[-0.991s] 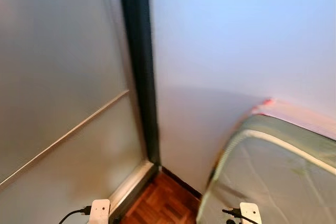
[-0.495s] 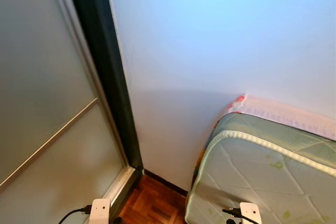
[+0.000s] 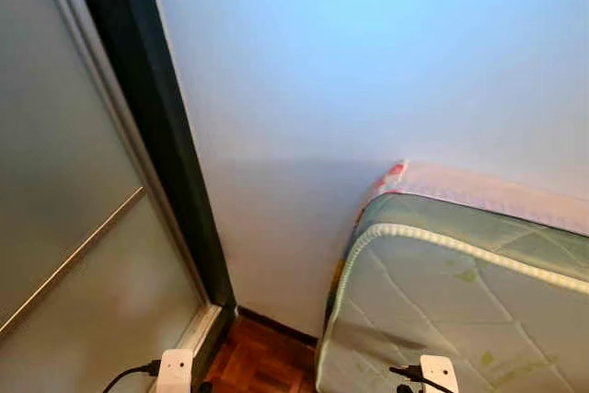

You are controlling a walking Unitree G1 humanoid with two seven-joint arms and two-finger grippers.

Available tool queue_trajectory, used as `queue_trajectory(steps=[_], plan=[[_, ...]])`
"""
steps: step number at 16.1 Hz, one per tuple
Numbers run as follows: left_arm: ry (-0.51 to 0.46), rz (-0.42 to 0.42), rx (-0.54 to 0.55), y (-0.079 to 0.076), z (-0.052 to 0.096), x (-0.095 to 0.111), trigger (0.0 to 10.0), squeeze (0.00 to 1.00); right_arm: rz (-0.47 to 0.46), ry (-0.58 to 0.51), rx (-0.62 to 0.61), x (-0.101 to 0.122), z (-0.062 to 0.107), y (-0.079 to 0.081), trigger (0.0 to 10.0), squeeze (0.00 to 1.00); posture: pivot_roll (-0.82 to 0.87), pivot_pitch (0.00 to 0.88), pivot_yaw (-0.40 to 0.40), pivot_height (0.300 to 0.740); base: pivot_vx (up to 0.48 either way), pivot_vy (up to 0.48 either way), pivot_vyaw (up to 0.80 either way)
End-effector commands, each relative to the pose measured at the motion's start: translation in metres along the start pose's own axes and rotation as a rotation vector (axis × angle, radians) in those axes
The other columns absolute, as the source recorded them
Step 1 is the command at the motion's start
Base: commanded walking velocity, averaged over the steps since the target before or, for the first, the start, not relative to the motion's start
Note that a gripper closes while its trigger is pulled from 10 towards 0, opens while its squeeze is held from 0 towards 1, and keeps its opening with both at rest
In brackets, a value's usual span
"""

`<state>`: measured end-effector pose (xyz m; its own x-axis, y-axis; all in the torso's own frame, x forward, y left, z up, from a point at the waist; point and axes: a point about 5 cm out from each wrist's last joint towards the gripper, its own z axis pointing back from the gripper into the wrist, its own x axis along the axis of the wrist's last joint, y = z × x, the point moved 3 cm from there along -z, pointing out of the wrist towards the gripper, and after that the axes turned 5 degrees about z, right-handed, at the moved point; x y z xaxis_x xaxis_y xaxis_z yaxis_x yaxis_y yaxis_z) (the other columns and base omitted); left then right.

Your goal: Clean up the room

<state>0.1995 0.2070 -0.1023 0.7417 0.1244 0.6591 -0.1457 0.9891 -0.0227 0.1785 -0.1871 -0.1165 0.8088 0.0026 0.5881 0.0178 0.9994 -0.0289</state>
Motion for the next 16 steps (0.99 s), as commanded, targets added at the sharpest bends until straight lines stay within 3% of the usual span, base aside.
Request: queue_trajectory(steps=[1,6,13,16], plan=[[0.056,0.052,0.075,-0.001,-0.010,0.023,10.0,0.00,-0.140,-0.047,0.027,0.058,-0.011,-0.008,10.0,0.00,0.00,0.000,-0.008,0.740,0.000,0.000,-0.76],[0.080,0.069,0.057,-0.012,-0.010,0.018,10.0,0.00,-0.111,-0.021,0.035,0.053,-0.011,-0.008,10.0,0.00,0.00,0.000,-0.014,0.740,0.000,0.000,-0.76],[0.082,0.043,0.048,-0.006,-0.010,0.019,10.0,0.00,-0.114,-0.019,0.033,0.052,-0.011,-0.006,10.0,0.00,-0.01,0.000,0.009,0.740,0.000,0.000,-0.76],[0.057,0.054,0.043,-0.008,-0.011,0.027,10.0,0.00,-0.071,-0.031,0.040,0.060,-0.012,-0.007,10.0,0.00,0.00,0.000,0.000,0.740,0.000,0.000,-0.76]])
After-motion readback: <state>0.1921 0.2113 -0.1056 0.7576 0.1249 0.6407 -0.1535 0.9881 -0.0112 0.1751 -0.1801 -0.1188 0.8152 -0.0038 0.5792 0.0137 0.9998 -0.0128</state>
